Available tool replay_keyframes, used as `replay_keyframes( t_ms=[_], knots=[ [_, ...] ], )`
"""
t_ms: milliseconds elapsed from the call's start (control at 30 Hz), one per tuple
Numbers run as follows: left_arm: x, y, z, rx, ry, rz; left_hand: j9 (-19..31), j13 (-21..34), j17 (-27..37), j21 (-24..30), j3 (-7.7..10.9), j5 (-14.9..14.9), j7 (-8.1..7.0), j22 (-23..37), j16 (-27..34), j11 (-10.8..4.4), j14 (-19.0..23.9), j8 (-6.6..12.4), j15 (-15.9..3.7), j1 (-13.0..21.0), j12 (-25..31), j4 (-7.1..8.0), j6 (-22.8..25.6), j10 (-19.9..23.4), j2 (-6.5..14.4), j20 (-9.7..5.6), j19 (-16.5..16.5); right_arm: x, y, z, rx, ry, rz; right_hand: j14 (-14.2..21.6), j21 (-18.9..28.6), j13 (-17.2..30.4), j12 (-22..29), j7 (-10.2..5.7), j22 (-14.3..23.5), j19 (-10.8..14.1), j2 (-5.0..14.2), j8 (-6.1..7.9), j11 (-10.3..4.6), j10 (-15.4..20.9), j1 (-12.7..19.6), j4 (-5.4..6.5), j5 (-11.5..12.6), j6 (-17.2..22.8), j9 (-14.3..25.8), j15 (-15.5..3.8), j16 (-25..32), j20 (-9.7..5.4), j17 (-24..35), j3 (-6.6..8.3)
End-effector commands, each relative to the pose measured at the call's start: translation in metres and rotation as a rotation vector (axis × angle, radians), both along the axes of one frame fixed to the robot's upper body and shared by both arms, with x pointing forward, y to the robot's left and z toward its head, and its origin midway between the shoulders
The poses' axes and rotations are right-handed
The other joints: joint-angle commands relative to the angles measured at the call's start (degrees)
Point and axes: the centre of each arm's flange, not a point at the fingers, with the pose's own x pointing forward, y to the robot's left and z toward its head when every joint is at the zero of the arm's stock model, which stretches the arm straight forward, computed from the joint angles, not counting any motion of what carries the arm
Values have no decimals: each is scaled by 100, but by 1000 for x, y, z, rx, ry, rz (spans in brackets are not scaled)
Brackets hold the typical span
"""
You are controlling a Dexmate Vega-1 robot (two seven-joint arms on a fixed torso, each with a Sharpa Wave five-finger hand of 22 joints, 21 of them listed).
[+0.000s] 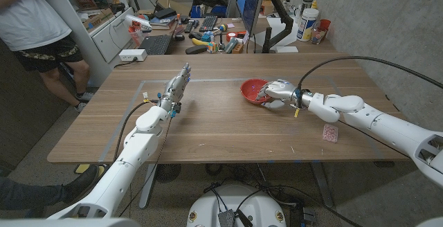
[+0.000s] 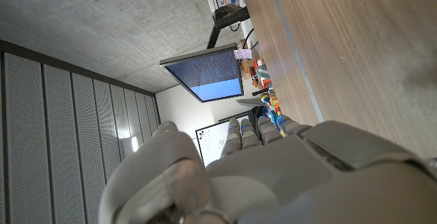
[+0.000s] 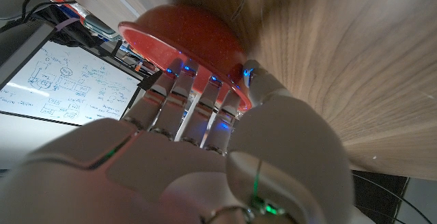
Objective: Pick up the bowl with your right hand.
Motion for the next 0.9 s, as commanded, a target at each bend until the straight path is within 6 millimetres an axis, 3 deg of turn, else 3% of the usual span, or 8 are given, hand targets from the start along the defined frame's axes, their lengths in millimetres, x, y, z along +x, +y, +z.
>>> replay_keyframes(
  t_ms=[33,500,733,900],
  knots=[
    [1,3,-1,-4,-1,0,21,33,23,8,-25,28,-3,15,34,-13,-34,26,-29,19,18,0,24,-22,24,-90,-37,1,5,1,-1,0,8,262,3,4,48,-4,31,153,58,30,-41,205,177,-13,-57,138,14,-884,107,-272,56,-60],
    [3,7,-2,-14,-4,-1,21,33,23,11,-34,28,-7,16,33,-12,-37,25,-25,22,16,1,25,-30,26,-88,-39,2,11,4,-3,4,7,704,65,5,90,35,45,582,195,76,-73,635,505,-14,-190,556,30,-911,223,-426,84,-233],
    [2,10,-2,-18,-5,2,21,33,23,11,-38,29,2,16,33,-15,-39,23,-24,23,17,1,23,-30,26,-91,-44,3,15,5,0,6,8,1025,44,6,101,28,56,686,312,111,-114,923,911,-79,-252,784,57,-934,321,-514,124,-323],
    [3,11,-2,-19,-4,0,21,34,23,11,-42,29,4,16,33,-4,-39,24,-23,24,16,1,27,-33,27,-91,-47,3,17,5,10,7,7,1246,33,10,103,35,67,747,362,126,-102,1124,1137,-59,-302,923,70,-939,398,-549,165,-455]
  ],
)
